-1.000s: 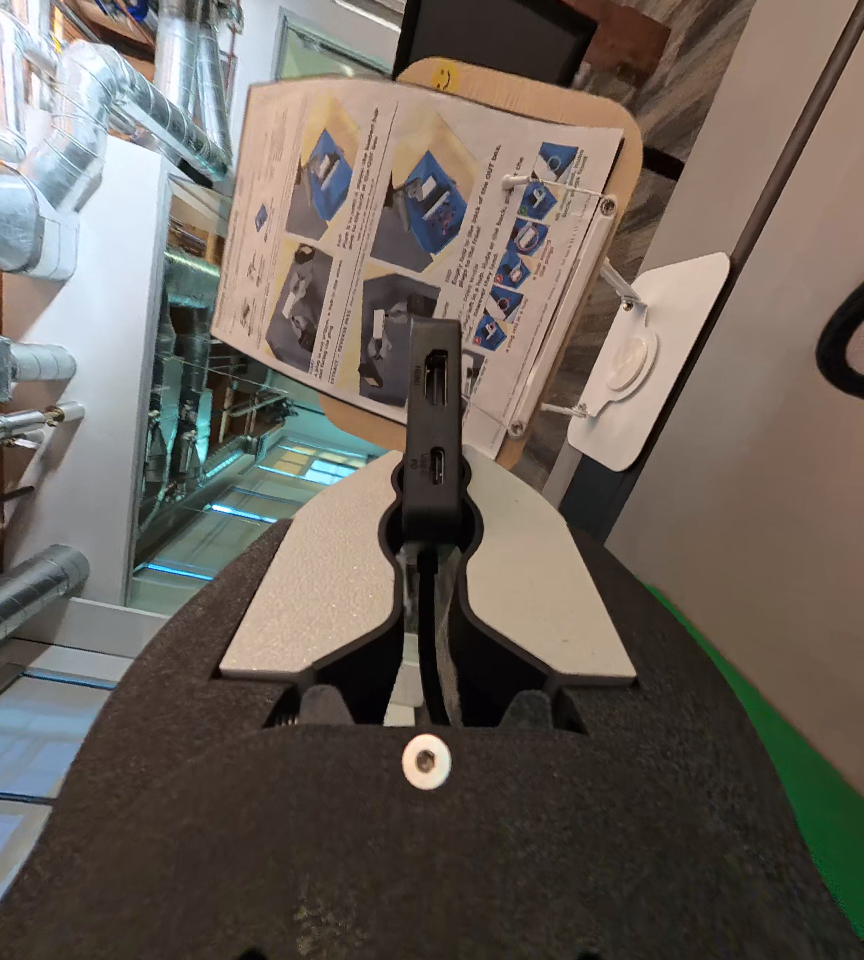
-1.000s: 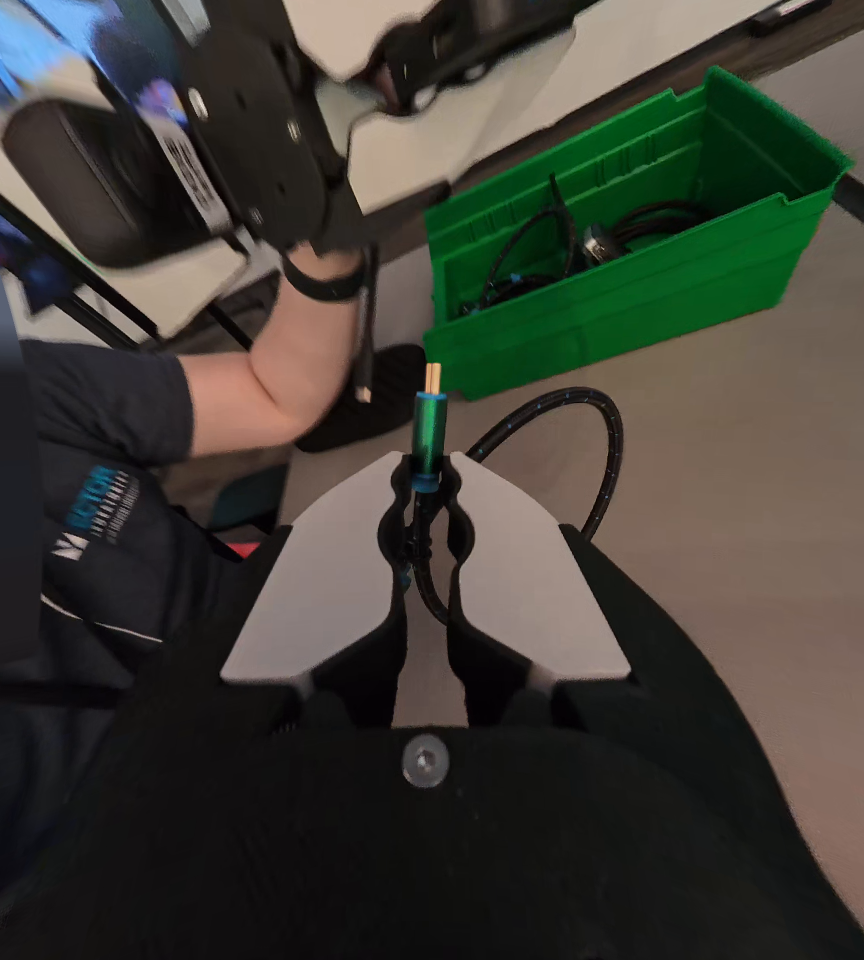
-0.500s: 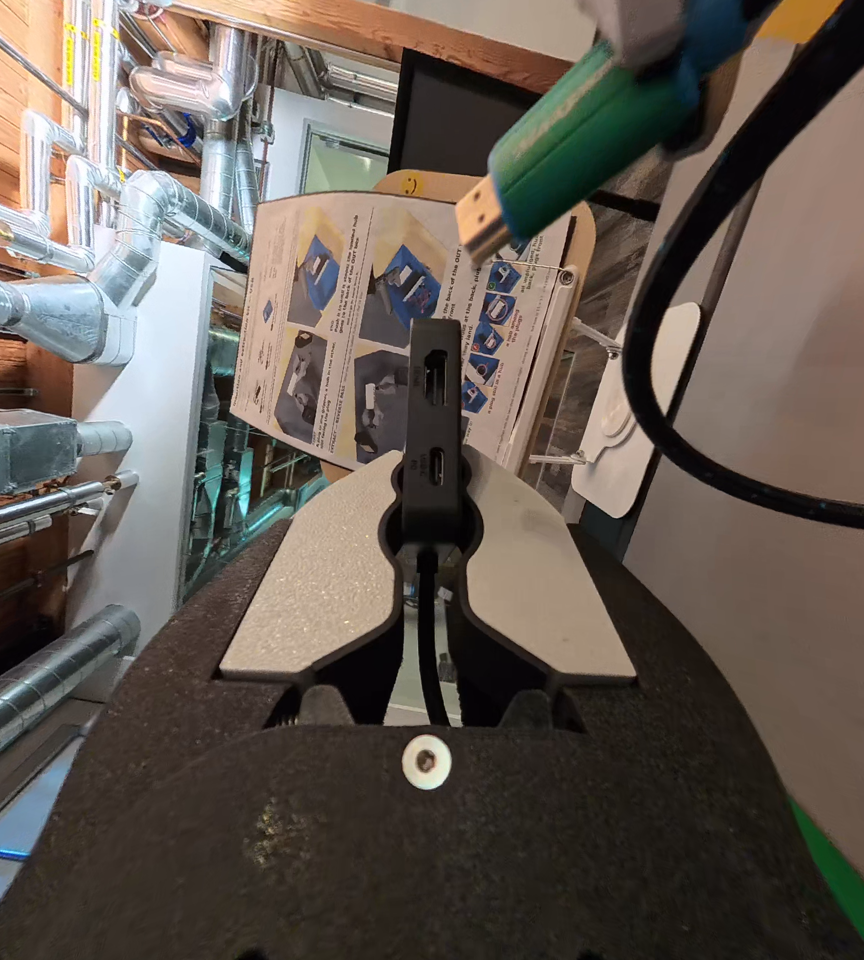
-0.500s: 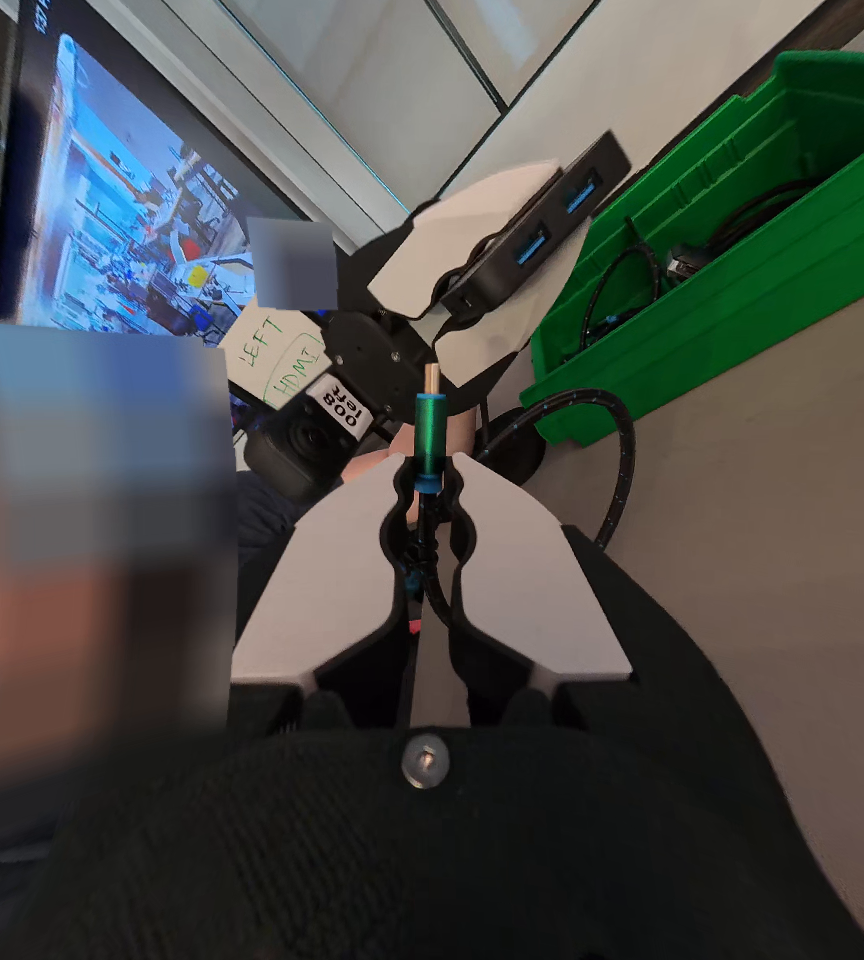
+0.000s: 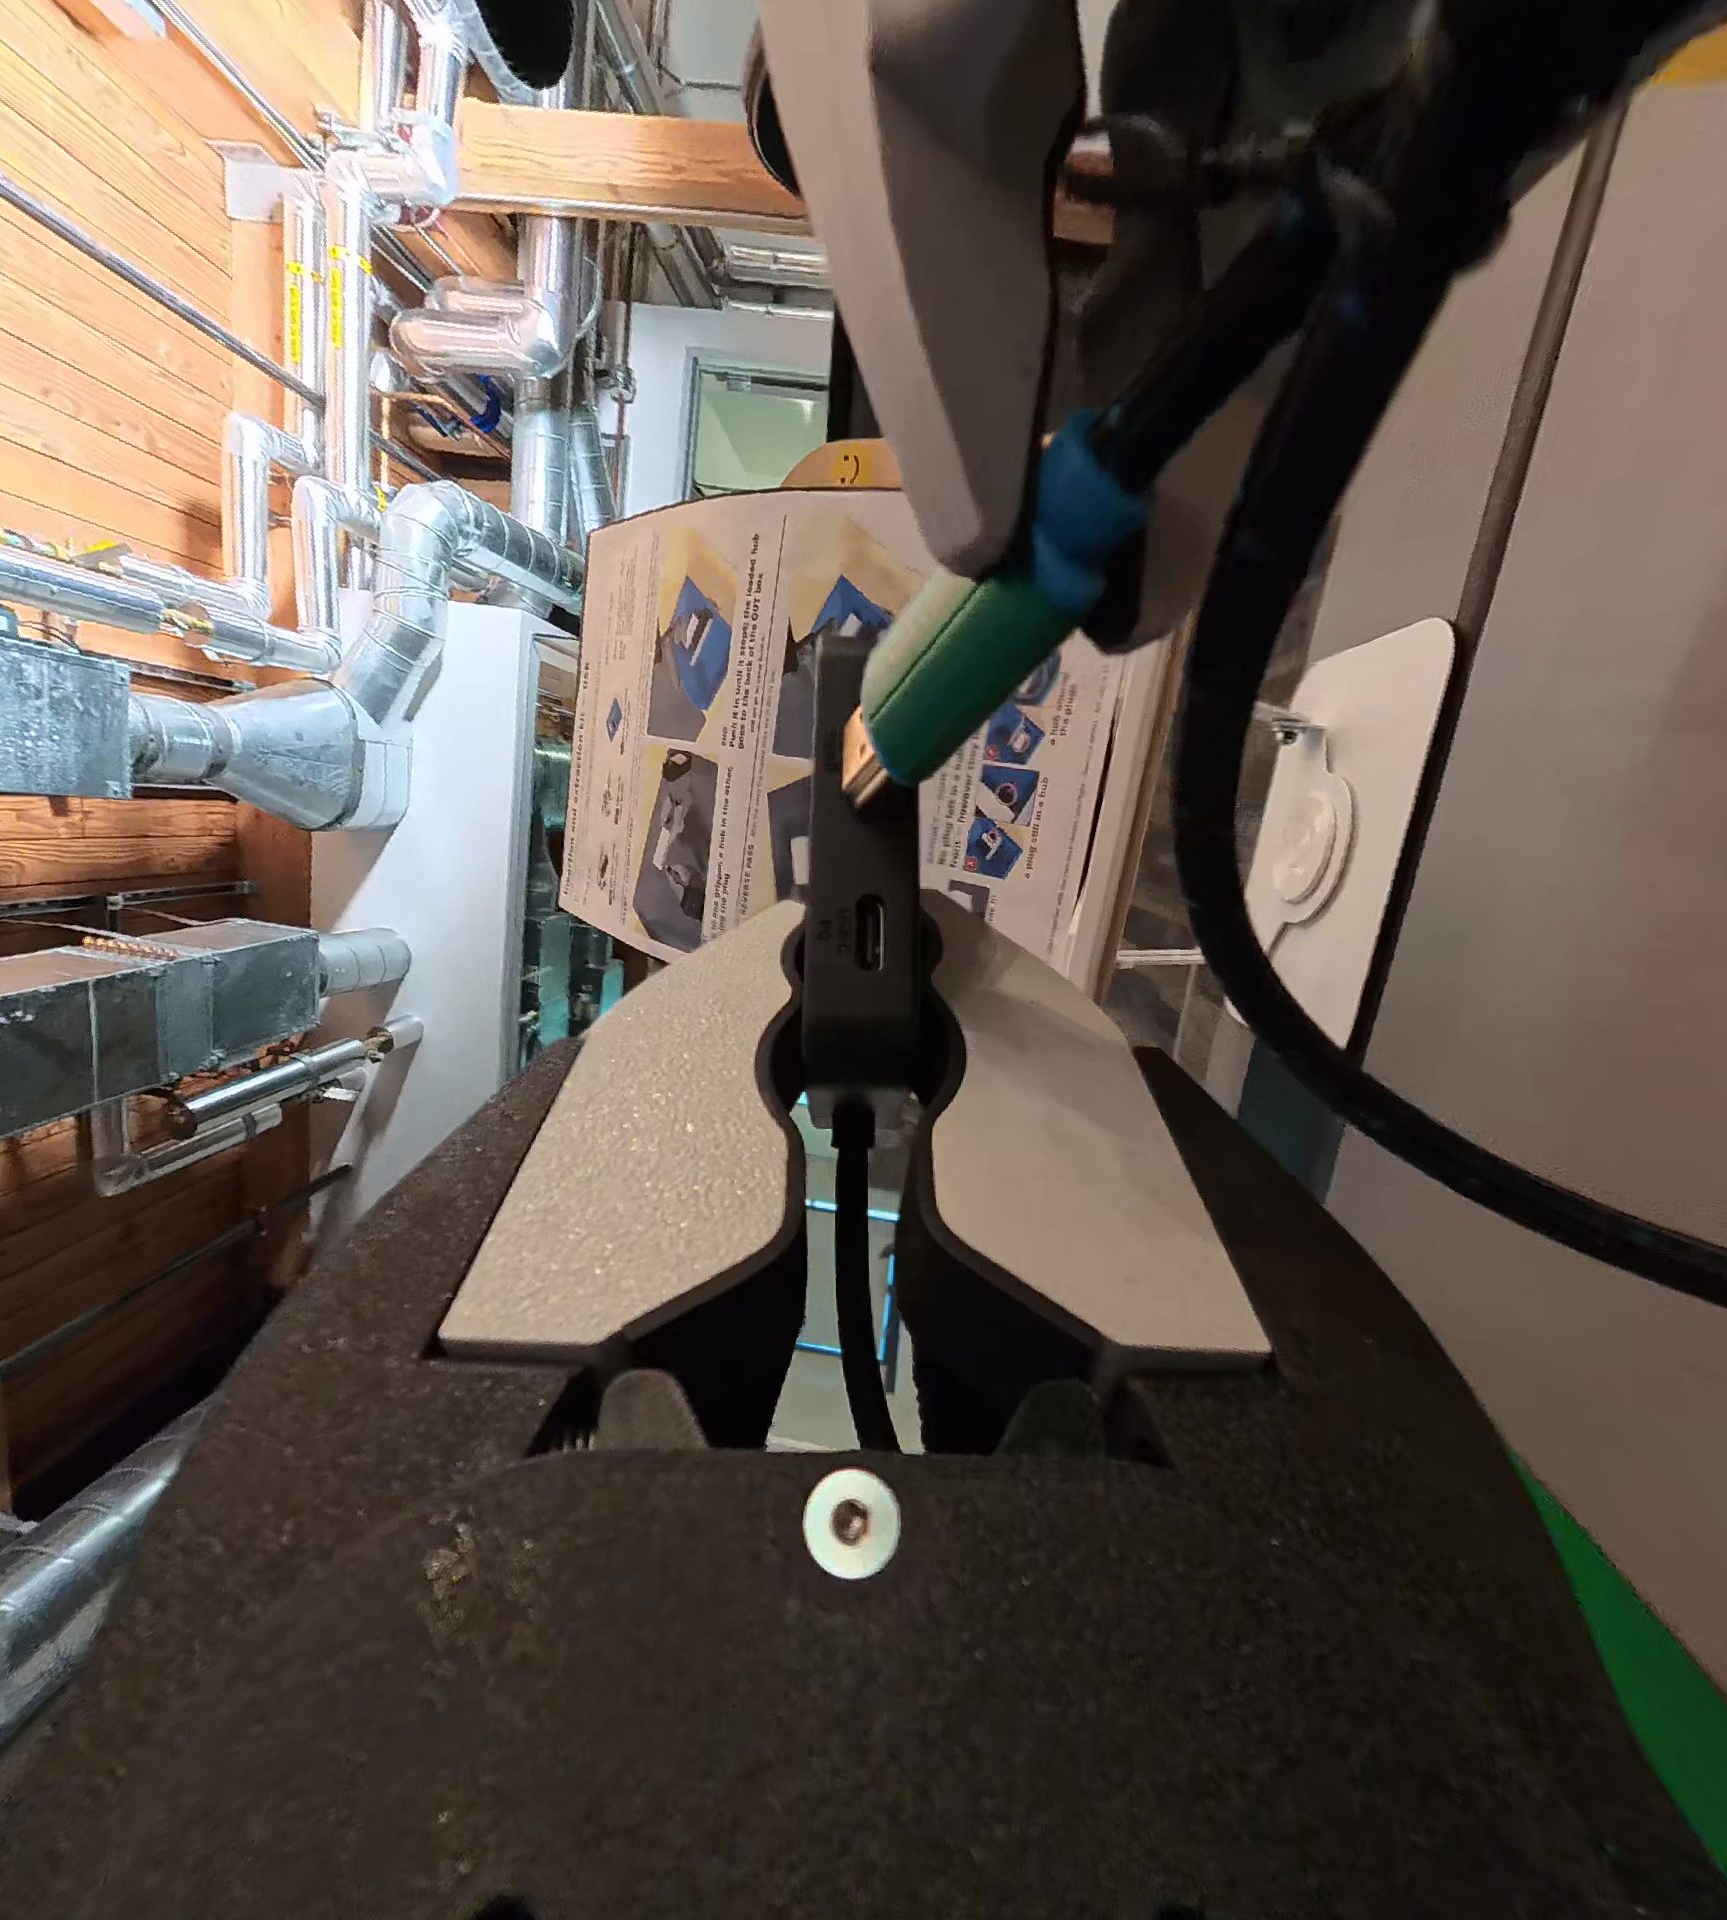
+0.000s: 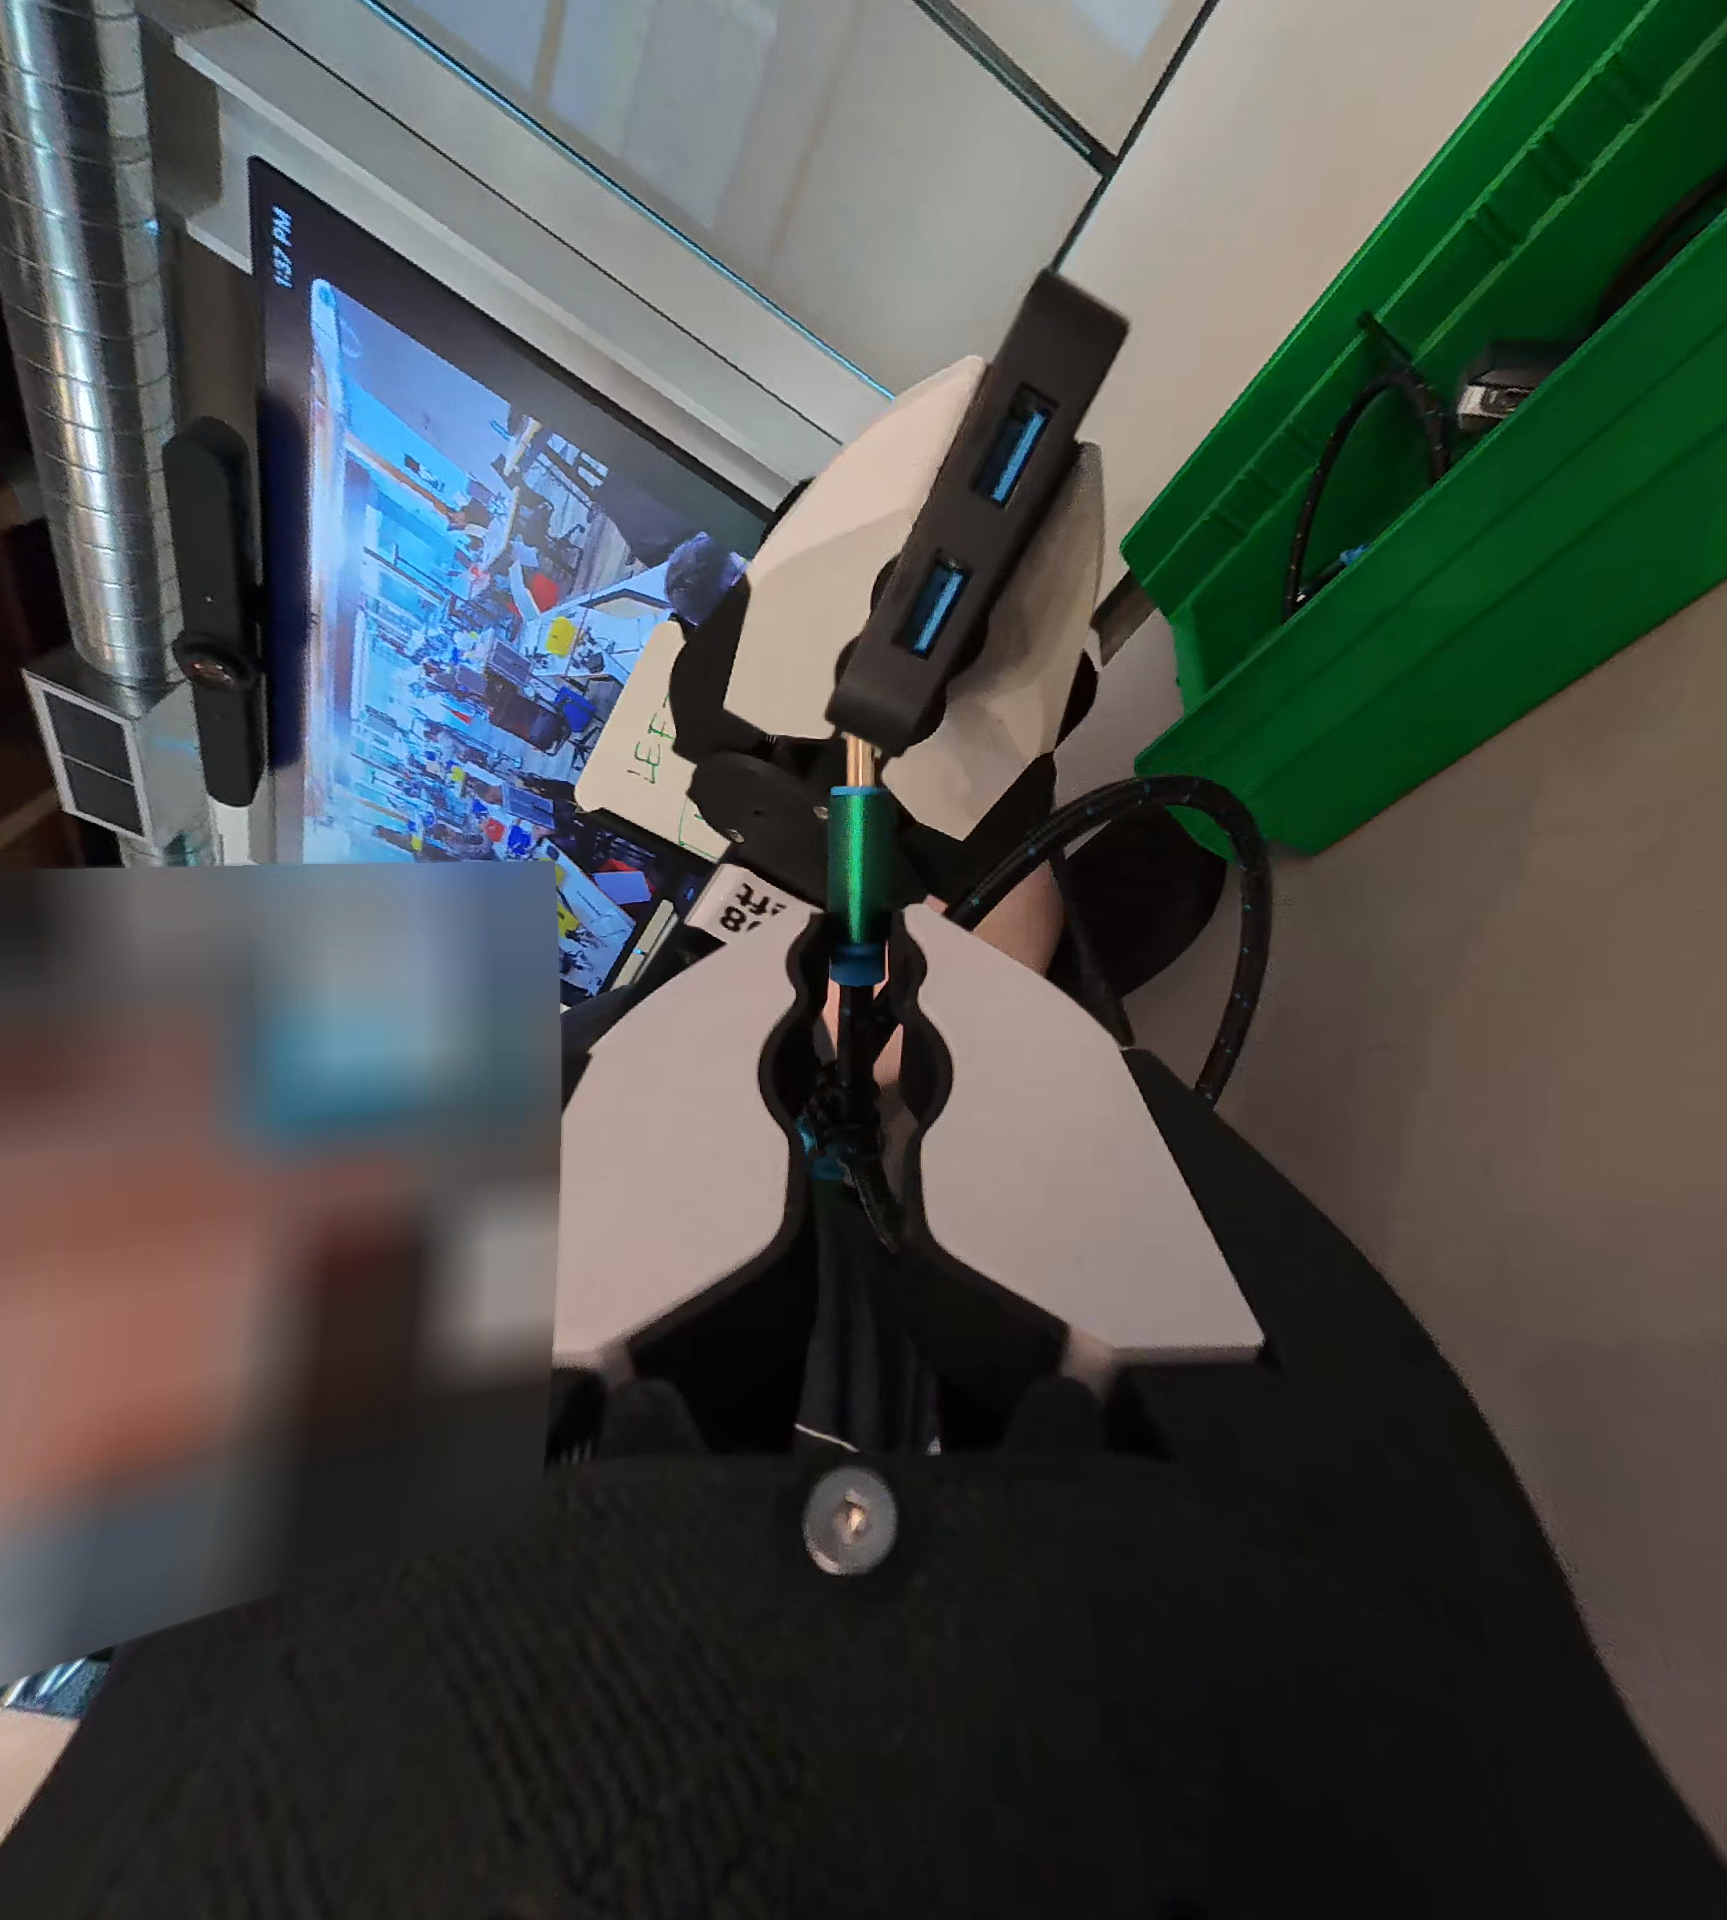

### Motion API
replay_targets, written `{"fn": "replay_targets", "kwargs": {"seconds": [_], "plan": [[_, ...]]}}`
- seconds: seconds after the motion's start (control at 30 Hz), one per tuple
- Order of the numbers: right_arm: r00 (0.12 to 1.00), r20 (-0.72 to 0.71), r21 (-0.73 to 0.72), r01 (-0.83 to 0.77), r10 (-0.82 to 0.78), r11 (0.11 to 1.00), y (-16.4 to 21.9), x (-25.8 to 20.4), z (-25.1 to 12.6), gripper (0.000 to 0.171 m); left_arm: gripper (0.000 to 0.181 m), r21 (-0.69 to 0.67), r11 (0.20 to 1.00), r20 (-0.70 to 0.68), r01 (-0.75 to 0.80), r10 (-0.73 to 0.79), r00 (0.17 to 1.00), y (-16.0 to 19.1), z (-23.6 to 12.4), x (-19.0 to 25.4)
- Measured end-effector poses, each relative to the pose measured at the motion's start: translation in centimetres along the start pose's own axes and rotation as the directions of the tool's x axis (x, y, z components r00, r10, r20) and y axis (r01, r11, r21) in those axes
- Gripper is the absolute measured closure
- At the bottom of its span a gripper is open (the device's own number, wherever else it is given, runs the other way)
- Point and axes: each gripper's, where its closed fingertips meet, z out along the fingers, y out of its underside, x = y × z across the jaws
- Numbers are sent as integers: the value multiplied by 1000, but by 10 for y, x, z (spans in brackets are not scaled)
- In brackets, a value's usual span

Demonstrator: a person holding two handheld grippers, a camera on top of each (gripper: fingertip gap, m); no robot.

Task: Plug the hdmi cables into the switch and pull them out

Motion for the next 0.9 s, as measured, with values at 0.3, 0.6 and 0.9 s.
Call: {"fn": "replay_targets", "kwargs": {"seconds": [0.3,0.6,0.9], "plan": [[993,49,65,-107,104,992,-7,11,0,160,167,-67,988,57,-140,144,988,10,3,0],[980,100,147,-183,169,972,-15,17,4,160,167,-78,959,88,-271,277,957,20,0,-3],[985,78,198,-169,157,965,-21,20,0,159,167,-116,976,23,-187,191,981,23,5,4]]}}
